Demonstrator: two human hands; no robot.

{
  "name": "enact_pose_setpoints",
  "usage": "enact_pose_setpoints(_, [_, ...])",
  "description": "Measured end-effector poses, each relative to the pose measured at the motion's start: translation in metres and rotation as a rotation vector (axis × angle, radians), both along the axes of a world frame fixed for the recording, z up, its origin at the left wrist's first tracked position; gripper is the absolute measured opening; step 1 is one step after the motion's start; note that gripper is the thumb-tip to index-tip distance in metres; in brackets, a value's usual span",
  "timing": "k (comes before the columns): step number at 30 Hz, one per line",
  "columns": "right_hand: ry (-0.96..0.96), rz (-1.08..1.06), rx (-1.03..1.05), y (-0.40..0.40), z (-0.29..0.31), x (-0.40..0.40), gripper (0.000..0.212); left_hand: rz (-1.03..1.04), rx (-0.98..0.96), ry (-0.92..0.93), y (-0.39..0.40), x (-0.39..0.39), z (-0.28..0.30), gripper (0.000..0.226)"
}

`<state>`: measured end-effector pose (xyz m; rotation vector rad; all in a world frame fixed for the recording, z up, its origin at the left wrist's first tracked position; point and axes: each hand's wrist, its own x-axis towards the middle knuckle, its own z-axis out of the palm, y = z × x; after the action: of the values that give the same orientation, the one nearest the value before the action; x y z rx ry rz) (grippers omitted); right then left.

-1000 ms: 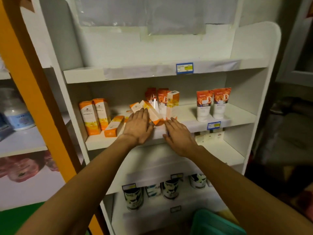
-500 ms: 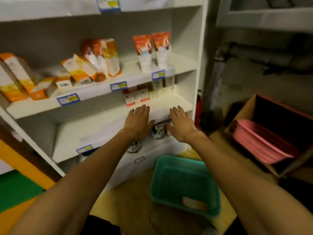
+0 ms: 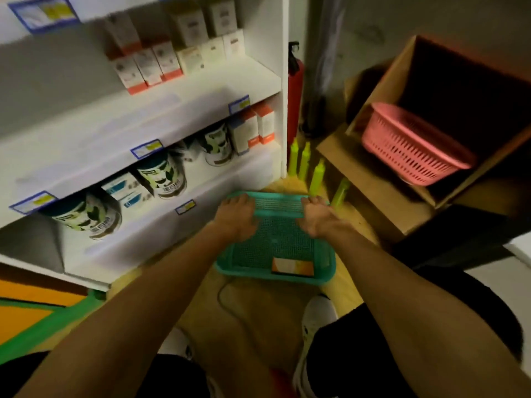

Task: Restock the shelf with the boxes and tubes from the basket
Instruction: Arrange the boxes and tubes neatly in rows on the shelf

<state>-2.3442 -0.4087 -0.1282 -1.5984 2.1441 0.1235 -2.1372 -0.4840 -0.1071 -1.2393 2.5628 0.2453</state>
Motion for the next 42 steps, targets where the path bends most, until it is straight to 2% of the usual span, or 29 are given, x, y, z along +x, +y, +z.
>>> enact_pose_setpoints(3, [-0.027,-0.001,0.075,0.005,-0.053,-0.006,0.073,-0.005,0.116,-0.034,0.002,-0.008,-0.042,0.071])
enact_pose_setpoints(7, [-0.090,0.013,0.173,0.012,-0.123,-0.008,0.052,0.031,0.292,-0.048,0.004,-0.016,-0.106,0.060])
enact_pose_setpoints(12, [-0.140,0.019,0.308,0.018,-0.190,-0.009,0.047,0.008,0.472,-0.104,0.009,-0.025,-0.178,0.059])
enact_pose_setpoints(17, [-0.142,-0.003,0.342,0.022,-0.225,-0.015,0.037,0.038,0.539,-0.137,0.009,-0.029,-0.219,0.066])
enact_pose_setpoints(22, [-0.095,-0.018,0.301,0.030,-0.240,-0.009,0.031,0.101,0.575,-0.153,-0.005,-0.020,-0.228,0.065])
enact_pose_setpoints(29, [0.018,0.060,0.317,0.032,-0.231,0.000,0.029,0.101,0.545,-0.133,-0.018,0.007,-0.217,0.059])
enact_pose_setpoints(35, [-0.162,-0.011,0.154,0.008,-0.183,0.002,0.021,0.124,0.449,-0.056,-0.039,0.032,-0.173,0.056])
enact_pose_setpoints(42, [-0.237,-0.019,-0.115,-0.038,-0.102,0.016,0.019,0.160,0.210,0.003,-0.054,0.049,-0.098,0.072])
